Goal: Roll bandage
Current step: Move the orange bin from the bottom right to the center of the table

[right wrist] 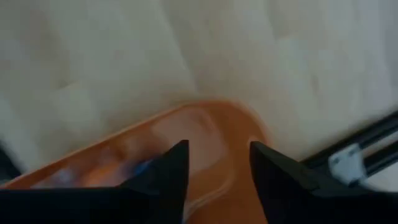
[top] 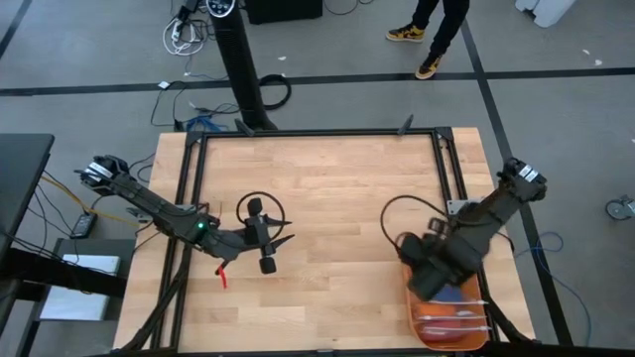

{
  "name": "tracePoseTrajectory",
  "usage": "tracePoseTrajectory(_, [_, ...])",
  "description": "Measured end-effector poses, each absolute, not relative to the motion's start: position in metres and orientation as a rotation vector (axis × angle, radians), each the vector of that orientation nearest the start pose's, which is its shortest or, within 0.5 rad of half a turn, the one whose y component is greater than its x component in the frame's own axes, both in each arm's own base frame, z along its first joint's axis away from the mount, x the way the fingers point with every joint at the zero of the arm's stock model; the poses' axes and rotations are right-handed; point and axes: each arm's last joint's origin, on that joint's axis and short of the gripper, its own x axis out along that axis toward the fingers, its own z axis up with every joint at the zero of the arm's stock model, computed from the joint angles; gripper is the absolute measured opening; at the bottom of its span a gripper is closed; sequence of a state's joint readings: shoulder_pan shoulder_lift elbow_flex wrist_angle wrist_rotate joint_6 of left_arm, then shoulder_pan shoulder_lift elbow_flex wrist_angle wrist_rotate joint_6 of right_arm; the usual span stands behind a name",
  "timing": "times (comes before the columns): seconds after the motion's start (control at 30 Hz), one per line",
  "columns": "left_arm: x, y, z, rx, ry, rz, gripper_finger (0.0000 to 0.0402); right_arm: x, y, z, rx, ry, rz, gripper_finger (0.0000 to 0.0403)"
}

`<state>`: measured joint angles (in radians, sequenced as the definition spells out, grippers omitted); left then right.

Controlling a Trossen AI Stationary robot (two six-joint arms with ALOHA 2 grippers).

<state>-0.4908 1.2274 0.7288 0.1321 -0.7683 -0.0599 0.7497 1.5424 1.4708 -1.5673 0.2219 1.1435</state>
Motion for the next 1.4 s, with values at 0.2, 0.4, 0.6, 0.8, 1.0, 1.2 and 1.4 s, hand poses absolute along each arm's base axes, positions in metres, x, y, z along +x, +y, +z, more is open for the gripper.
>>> tracePoseTrajectory(0.2, [0.234, -0.102, 0.25, 0.182, 0.345, 0.293, 0.0158, 0.213, 0.141, 0.299, 0.024, 1.48, -0.381, 0.0139])
tracePoseTrajectory(0.4, [0.231, -0.101, 0.244, 0.197, 0.403, 0.303, 0.0159, 0.221, 0.128, 0.297, -0.244, 1.553, -0.126, 0.0181])
tracePoseTrajectory(0.6, [0.23, -0.1, 0.238, 0.209, 0.448, 0.313, 0.0159, 0.227, 0.119, 0.297, -0.362, 1.58, 0.023, 0.0203])
tracePoseTrajectory(0.8, [0.228, -0.101, 0.237, 0.178, 0.458, 0.317, 0.0159, 0.232, 0.118, 0.296, -0.286, 1.58, 0.109, 0.0197])
tracePoseTrajectory(1.0, [0.225, -0.106, 0.237, 0.181, 0.455, 0.292, 0.0159, 0.226, 0.125, 0.287, -0.306, 1.613, 0.146, 0.0186])
tracePoseTrajectory(1.2, [0.225, -0.107, 0.237, 0.183, 0.454, 0.291, 0.0159, 0.218, 0.127, 0.257, -0.329, 1.68, 0.159, 0.0188])
tracePoseTrajectory(1.4, [0.225, -0.107, 0.237, 0.183, 0.451, 0.293, 0.0159, 0.223, 0.123, 0.248, -0.301, 1.649, 0.15, 0.017])
